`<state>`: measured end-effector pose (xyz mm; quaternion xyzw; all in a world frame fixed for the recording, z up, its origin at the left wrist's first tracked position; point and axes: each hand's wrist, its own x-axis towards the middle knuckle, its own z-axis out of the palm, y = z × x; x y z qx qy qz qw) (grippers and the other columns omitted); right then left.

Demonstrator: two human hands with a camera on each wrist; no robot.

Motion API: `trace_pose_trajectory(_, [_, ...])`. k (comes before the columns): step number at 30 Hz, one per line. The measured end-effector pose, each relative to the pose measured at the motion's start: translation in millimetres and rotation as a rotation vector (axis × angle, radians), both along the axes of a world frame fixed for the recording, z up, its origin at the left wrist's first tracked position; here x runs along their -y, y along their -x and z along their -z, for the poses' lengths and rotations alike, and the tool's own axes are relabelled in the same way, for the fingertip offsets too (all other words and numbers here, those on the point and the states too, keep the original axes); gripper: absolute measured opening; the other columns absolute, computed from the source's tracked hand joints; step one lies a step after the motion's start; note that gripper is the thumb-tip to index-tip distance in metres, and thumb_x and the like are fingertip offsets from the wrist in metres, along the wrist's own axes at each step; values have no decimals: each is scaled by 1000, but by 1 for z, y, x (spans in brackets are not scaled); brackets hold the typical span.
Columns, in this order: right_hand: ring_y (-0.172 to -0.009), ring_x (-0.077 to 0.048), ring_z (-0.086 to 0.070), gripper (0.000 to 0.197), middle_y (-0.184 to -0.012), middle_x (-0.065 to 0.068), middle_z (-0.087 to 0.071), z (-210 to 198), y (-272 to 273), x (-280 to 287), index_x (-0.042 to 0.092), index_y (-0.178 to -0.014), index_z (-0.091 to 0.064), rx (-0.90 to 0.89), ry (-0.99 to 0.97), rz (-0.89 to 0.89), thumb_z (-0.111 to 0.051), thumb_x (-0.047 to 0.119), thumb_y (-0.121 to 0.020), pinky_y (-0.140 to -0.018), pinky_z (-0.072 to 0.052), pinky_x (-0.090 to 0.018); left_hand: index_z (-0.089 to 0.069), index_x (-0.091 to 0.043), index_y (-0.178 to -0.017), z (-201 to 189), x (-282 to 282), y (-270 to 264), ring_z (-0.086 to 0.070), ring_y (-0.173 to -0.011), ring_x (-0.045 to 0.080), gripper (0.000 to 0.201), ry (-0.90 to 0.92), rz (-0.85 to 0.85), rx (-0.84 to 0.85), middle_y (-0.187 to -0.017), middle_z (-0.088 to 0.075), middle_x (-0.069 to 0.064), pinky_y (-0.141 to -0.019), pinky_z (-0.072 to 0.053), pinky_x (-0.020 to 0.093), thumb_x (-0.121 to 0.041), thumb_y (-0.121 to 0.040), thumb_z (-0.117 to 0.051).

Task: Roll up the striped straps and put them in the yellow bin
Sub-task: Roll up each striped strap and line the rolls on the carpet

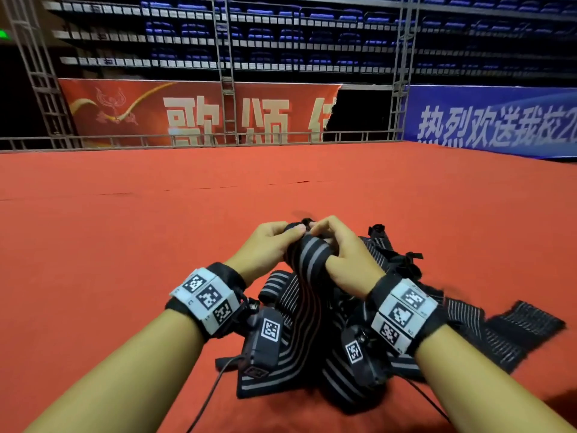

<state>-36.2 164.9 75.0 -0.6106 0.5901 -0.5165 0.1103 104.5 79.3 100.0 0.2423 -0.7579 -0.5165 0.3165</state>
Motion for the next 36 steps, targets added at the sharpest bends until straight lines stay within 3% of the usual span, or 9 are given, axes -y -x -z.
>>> trace_pose_trajectory(3, [-92, -19, -62, 56, -119, 6, -58, 11, 13, -10, 32, -110, -51, -18, 3, -12, -41, -11, -76, -81, -53, -38, -62, -4, -82, -2, -5, 2, -52, -77, 20, 18, 8, -40, 44, -82, -57, 12, -70, -43, 32, -9, -96, -52])
trace_pose_trajectory(7, [-62, -4, -53, 68, -127, 25, -44, 11, 22, -17, 37, -140, -33, -91, -37, 50, -53, 0, -87, -69, -43, -16, -48, -14, -63, -7, -17, 0, -45, -62, 14, 30, 83, -46, 47, -65, -49, 3, -55, -38, 23, -3, -91, -49])
trace_pose_trajectory(9, [-69, 2, -53, 48, -113, 22, -54, 10, 24, -15, 30, -131, -48, -140, -26, 99, -56, 7, -89, -70, -43, -16, -48, -15, -61, -9, -21, -3, -44, -58, 10, 33, 94, -16, 54, -62, -49, -1, -52, -37, 19, -2, -91, -49])
trace_pose_trajectory(12, [-71, -13, -63, 5, -82, 3, -65, 6, 20, -11, 18, -91, -56, -168, -36, 210, -57, 13, -92, -65, -48, -32, -49, -14, -63, -10, -20, -15, -44, -61, 14, 31, 126, -26, 31, -65, -49, 3, -57, -38, 25, -2, -92, -49])
trace_pose_trajectory(17, [-50, -15, -67, 15, -78, -11, -65, 13, 15, -1, 8, -90, -45, -60, -207, 377, -52, 19, -97, -52, -46, -30, -52, -8, -70, -4, -6, -51, -46, -66, 16, 19, 97, -108, -168, -69, -49, 6, -63, -38, 31, -10, -89, -52])
trace_pose_trajectory(20, [-60, -20, -69, 11, -80, -10, -66, 25, 17, 10, 12, -87, -48, -50, -237, 518, -52, 19, -95, -63, -52, -35, -59, 8, -87, -1, 3, -81, -55, -70, 14, 20, 116, -131, -257, -78, -58, 7, -67, -47, 32, -3, -98, -47])
trace_pose_trajectory(24, [-96, -29, -59, 13, -99, -6, -61, 43, 12, 24, 14, -104, -57, -173, -340, 615, -54, 18, -92, -82, -47, -36, -61, -10, -91, -13, 11, -117, -59, -69, 6, 22, 141, -152, -424, -81, -61, 0, -64, -51, 23, -10, -103, -44])
trace_pose_trajectory(28, [-83, -29, -56, 13, -86, -7, -59, 67, -2, 35, 15, -83, -48, -300, -523, 654, -51, 20, -94, -69, -42, -33, -56, -11, -87, -30, 25, -143, -53, -70, 10, 23, 177, -164, -514, -78, -54, 1, -66, -48, 26, -13, -105, -41])
trace_pose_trajectory(36, [-94, -37, -58, 24, -119, -21, -55, 72, 10, 39, 9, -108, -51, -232, -668, 909, -57, 24, -90, -71, -42, -34, -51, -18, -81, -34, 67, -215, -47, -62, 4, 24, 132, -329, -558, -70, -49, -6, -58, -42, 18, -20, -105, -43])
